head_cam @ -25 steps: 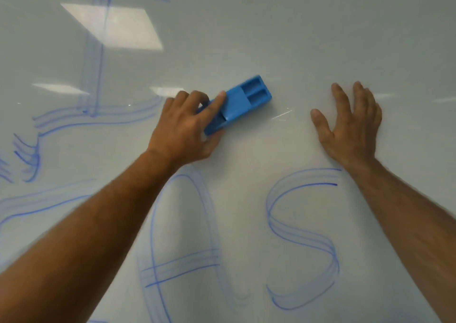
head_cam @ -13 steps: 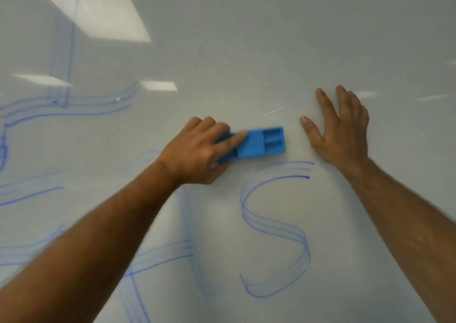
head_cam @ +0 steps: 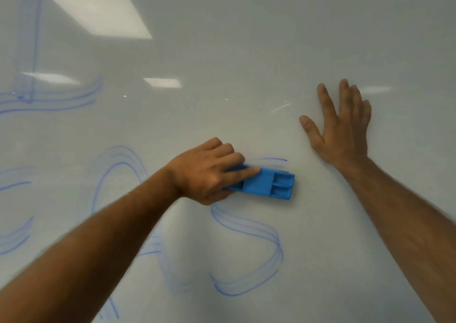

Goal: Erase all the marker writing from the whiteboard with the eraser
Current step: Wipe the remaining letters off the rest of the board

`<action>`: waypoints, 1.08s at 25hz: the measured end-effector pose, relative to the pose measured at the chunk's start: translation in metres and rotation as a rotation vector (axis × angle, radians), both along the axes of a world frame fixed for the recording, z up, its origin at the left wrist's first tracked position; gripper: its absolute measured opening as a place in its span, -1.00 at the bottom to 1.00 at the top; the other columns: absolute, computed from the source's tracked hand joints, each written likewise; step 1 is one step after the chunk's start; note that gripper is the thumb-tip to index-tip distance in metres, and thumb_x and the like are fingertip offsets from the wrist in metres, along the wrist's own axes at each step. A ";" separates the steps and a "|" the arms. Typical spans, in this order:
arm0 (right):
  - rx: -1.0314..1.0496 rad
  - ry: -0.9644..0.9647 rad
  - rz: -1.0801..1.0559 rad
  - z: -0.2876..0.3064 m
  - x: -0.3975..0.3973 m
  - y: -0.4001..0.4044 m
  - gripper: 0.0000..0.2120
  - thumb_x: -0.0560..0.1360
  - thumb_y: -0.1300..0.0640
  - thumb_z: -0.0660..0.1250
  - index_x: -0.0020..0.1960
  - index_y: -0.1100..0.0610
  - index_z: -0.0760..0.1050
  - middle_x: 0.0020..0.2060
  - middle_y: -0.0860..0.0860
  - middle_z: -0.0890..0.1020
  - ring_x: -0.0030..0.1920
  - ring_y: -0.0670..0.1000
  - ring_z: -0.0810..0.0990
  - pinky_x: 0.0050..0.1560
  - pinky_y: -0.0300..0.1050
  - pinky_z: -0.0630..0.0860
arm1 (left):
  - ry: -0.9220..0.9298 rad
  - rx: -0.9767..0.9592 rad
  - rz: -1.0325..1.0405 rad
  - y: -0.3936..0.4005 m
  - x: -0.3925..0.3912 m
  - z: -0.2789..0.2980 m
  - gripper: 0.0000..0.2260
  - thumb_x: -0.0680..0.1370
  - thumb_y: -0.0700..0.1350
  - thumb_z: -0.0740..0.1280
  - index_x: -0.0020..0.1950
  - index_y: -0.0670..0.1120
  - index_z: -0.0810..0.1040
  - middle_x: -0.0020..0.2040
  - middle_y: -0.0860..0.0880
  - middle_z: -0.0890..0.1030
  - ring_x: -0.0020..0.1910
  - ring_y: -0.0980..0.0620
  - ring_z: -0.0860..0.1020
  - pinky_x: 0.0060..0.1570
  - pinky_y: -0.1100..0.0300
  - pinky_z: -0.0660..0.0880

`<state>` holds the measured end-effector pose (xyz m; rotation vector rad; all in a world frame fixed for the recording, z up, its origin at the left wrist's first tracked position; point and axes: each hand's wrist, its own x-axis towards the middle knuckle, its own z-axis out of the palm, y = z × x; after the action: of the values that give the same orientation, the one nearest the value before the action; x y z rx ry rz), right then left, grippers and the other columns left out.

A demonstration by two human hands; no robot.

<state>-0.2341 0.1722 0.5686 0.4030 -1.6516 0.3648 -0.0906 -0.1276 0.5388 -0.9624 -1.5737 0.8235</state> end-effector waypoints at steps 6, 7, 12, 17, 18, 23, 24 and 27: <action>-0.001 0.056 0.026 -0.006 -0.010 -0.002 -0.29 0.63 -0.36 -0.07 0.65 -0.01 0.07 0.62 0.24 0.05 0.61 0.31 0.03 0.53 0.41 -0.03 | 0.262 0.791 -0.015 0.011 -0.001 0.026 -0.46 0.50 0.04 0.40 0.44 -0.13 0.47 0.05 -0.23 0.57 -0.16 -0.23 0.49 -0.15 -0.08 0.46; -0.001 0.064 0.032 -0.007 -0.010 -0.003 -0.29 0.63 -0.36 -0.07 0.65 -0.01 0.08 0.62 0.25 0.05 0.61 0.31 0.03 0.54 0.42 -0.03 | 0.252 0.741 -0.014 0.013 -0.003 0.021 -0.46 0.50 0.04 0.40 0.45 -0.13 0.47 0.06 -0.23 0.57 -0.15 -0.23 0.49 -0.15 -0.09 0.46; -0.001 0.086 0.053 -0.007 -0.011 -0.003 -0.30 0.64 -0.35 -0.07 0.65 0.01 0.09 0.62 0.26 0.06 0.61 0.32 0.03 0.54 0.42 -0.05 | -0.081 0.106 -0.030 0.034 -0.012 -0.051 -0.52 0.51 -0.03 0.36 0.43 -0.11 0.52 0.06 -0.16 0.61 -0.13 -0.16 0.50 -0.11 0.02 0.40; -0.009 0.115 0.052 -0.008 -0.014 -0.003 -0.32 0.65 -0.34 -0.04 0.65 0.01 0.11 0.62 0.26 0.08 0.61 0.31 0.04 0.54 0.41 -0.04 | -0.073 0.134 0.006 0.033 -0.015 -0.074 -0.51 0.52 -0.04 0.39 0.45 -0.07 0.50 0.08 -0.12 0.61 -0.12 -0.13 0.50 -0.10 0.03 0.41; -0.011 0.124 0.052 -0.010 -0.015 -0.003 -0.32 0.65 -0.33 -0.04 0.65 0.02 0.12 0.61 0.26 0.09 0.61 0.31 0.05 0.54 0.41 -0.04 | -0.024 0.248 0.011 0.031 -0.013 -0.068 -0.50 0.52 -0.01 0.40 0.46 -0.05 0.47 0.08 -0.13 0.60 -0.12 -0.14 0.50 -0.12 0.02 0.41; -0.026 0.166 0.042 -0.013 -0.017 -0.004 -0.34 0.67 -0.30 -0.01 0.64 0.04 0.15 0.60 0.26 0.13 0.60 0.31 0.09 0.54 0.40 -0.01 | 0.221 0.842 0.003 0.031 -0.007 -0.031 -0.46 0.49 0.03 0.40 0.45 -0.07 0.46 0.13 -0.19 0.58 -0.10 -0.19 0.51 -0.12 -0.04 0.41; -0.025 0.169 0.045 -0.013 -0.018 -0.004 -0.34 0.67 -0.30 -0.01 0.64 0.04 0.15 0.60 0.26 0.14 0.60 0.32 0.09 0.54 0.40 0.00 | 0.228 0.822 0.002 0.033 -0.009 -0.031 -0.46 0.49 0.02 0.41 0.46 -0.08 0.45 0.14 -0.19 0.58 -0.09 -0.20 0.52 -0.12 -0.04 0.41; -0.020 0.171 0.048 -0.015 -0.019 -0.005 -0.35 0.67 -0.29 -0.01 0.64 0.04 0.15 0.60 0.26 0.14 0.60 0.32 0.09 0.54 0.41 0.00 | 0.081 0.374 -0.002 0.038 -0.013 -0.051 -0.51 0.55 -0.01 0.37 0.47 -0.06 0.43 0.16 -0.16 0.60 -0.08 -0.17 0.51 -0.10 0.00 0.38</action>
<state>-0.2532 0.1676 0.5534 0.4473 -1.4728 0.3726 -0.1032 -0.0893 0.4881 -0.6516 -1.5847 0.5326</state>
